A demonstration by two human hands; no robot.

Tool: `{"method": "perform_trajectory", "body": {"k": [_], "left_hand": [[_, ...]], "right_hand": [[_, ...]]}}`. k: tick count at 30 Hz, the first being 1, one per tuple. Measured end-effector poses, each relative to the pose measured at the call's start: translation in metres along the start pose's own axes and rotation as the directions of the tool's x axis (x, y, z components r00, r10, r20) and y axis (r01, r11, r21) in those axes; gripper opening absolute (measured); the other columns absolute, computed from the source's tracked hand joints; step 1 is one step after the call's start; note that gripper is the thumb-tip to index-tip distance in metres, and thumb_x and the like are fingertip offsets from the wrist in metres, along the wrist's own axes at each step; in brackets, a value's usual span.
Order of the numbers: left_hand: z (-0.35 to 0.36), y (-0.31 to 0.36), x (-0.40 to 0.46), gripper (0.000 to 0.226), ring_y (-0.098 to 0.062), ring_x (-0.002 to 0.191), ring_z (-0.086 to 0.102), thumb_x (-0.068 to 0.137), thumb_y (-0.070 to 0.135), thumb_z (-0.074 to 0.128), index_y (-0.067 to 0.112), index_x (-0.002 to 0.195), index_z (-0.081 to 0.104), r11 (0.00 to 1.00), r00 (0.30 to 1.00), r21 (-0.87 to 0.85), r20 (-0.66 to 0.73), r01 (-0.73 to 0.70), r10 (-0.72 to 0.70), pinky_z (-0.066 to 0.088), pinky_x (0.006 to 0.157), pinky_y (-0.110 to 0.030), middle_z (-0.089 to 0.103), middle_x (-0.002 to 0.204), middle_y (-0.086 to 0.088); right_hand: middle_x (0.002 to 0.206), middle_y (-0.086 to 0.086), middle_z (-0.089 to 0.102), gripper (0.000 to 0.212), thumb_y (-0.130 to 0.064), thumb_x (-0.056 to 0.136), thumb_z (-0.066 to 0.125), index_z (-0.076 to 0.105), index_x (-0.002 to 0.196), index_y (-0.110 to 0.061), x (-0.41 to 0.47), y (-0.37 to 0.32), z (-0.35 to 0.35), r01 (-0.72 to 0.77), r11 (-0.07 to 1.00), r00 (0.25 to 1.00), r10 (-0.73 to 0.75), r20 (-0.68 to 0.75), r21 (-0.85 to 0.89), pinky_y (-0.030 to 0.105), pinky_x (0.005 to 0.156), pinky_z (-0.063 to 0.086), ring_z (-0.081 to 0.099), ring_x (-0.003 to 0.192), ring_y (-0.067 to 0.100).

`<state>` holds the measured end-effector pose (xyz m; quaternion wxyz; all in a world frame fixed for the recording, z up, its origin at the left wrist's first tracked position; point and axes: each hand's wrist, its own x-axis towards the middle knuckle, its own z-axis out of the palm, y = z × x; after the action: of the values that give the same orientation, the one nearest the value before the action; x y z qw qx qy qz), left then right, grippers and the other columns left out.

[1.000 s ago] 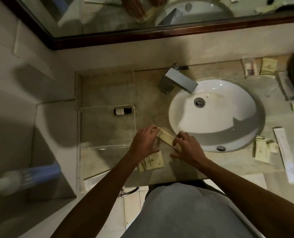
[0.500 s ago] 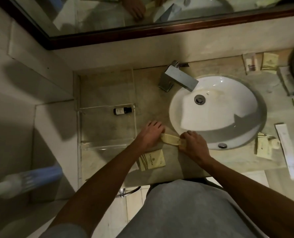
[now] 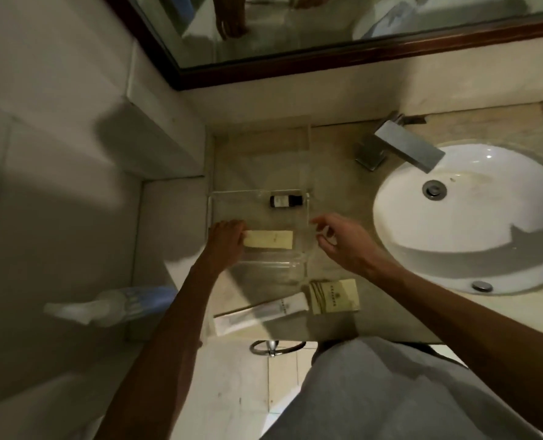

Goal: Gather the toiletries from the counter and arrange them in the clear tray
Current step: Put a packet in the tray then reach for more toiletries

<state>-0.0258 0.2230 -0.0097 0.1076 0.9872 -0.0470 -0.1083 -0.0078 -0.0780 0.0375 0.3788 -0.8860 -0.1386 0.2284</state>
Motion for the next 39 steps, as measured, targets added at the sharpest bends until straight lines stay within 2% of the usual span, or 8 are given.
{"method": "perform_trajectory", "body": {"k": [3, 6, 10, 16, 21, 25, 33, 39], "left_hand": [[0.005, -0.016, -0.002, 0.04, -0.035, 0.11, 0.055, 0.082, 0.029, 0.042, 0.011, 0.114, 0.06, 0.984, 0.967, 0.157, 0.224, 0.084, -0.118, 0.027, 0.106, -0.051, 0.06, 0.113, -0.014], [0.011, -0.018, -0.003, 0.036, -0.035, 0.105, 0.054, 0.083, 0.028, 0.05, 0.015, 0.115, 0.059, 0.992, 0.981, 0.121, 0.182, 0.037, -0.059, 0.034, 0.1, -0.048, 0.056, 0.114, -0.014], [0.01, -0.02, -0.007, 0.037, -0.035, 0.098, 0.056, 0.074, 0.009, 0.064, 0.014, 0.11, 0.06, 0.996, 0.987, 0.076, 0.151, 0.049, -0.06, 0.043, 0.087, -0.044, 0.057, 0.11, -0.013], [0.001, 0.007, -0.01, 0.055, -0.033, 0.108, 0.053, 0.066, 0.004, 0.071, 0.012, 0.119, 0.058, 0.995, 0.994, 0.071, 0.071, 0.074, -0.079, 0.043, 0.093, -0.043, 0.054, 0.121, -0.014], [0.014, 0.121, 0.007, 0.064, -0.033, 0.116, 0.052, 0.07, 0.019, 0.069, 0.005, 0.13, 0.052, 0.991, 0.989, -0.031, -0.086, -0.127, 0.124, 0.041, 0.101, -0.045, 0.056, 0.127, -0.017], [0.031, 0.239, 0.026, 0.066, -0.025, 0.118, 0.05, 0.074, 0.03, 0.067, 0.013, 0.134, 0.047, 0.93, 0.941, -0.15, -0.102, -0.335, 0.323, 0.038, 0.103, -0.037, 0.054, 0.13, -0.009], [0.094, 0.465, 0.035, 0.069, -0.025, 0.114, 0.05, 0.073, 0.031, 0.066, 0.015, 0.136, 0.043, 0.823, 0.85, -0.25, 0.001, -0.51, 0.527, 0.042, 0.094, -0.037, 0.051, 0.13, -0.008], [0.141, 0.595, 0.035, 0.06, -0.027, 0.108, 0.051, 0.078, 0.031, 0.066, 0.013, 0.131, 0.046, 0.775, 0.771, -0.188, 0.113, -0.603, 0.627, 0.043, 0.086, -0.039, 0.053, 0.123, -0.008]], "right_hand": [[0.122, -0.004, 0.058, 0.035, -0.022, 0.094, 0.059, 0.054, 0.128, -0.027, 0.001, -0.002, 0.007, 0.041, 0.994, 0.998, -0.037, 0.046, -0.103, 0.028, 0.086, 0.051, 0.057, 0.103, 0.009], [0.134, 0.0, 0.054, 0.042, -0.021, 0.094, 0.059, 0.051, 0.135, -0.025, 0.003, -0.004, 0.016, 0.092, 0.947, 0.996, -0.083, 0.043, -0.307, 0.032, 0.096, 0.045, 0.052, 0.119, 0.016], [0.147, 0.008, 0.044, 0.056, -0.027, 0.094, 0.058, 0.039, 0.146, -0.018, 0.009, -0.017, 0.032, 0.14, 0.825, 0.989, -0.141, 0.041, -0.547, 0.04, 0.11, 0.034, 0.041, 0.133, 0.024], [0.154, 0.013, 0.035, 0.068, -0.037, 0.092, 0.06, 0.031, 0.149, -0.014, 0.01, -0.016, 0.033, 0.084, 0.782, 0.995, -0.097, 0.013, -0.617, 0.048, 0.118, 0.026, 0.032, 0.141, 0.03], [0.147, 0.012, 0.045, 0.063, -0.043, 0.087, 0.062, 0.046, 0.141, -0.014, -0.022, 0.02, -0.01, -0.07, 0.815, 0.988, -0.023, -0.153, -0.575, 0.045, 0.111, 0.036, 0.042, 0.133, 0.03], [0.14, 0.012, 0.051, 0.056, -0.037, 0.083, 0.062, 0.053, 0.133, -0.013, -0.074, 0.086, -0.06, -0.264, 0.851, 0.939, 0.119, -0.323, -0.454, 0.044, 0.104, 0.04, 0.047, 0.126, 0.031], [0.126, 0.012, 0.062, 0.049, -0.025, 0.079, 0.072, 0.062, 0.125, -0.011, -0.229, 0.24, -0.162, -0.581, 0.786, 0.719, 0.374, -0.586, -0.211, 0.043, 0.092, 0.049, 0.058, 0.111, 0.031], [0.124, 0.014, 0.059, 0.05, -0.023, 0.078, 0.072, 0.06, 0.125, -0.009, -0.329, 0.35, -0.209, -0.697, 0.704, 0.629, 0.508, -0.588, -0.137, 0.044, 0.08, 0.049, 0.057, 0.105, 0.035]]}}
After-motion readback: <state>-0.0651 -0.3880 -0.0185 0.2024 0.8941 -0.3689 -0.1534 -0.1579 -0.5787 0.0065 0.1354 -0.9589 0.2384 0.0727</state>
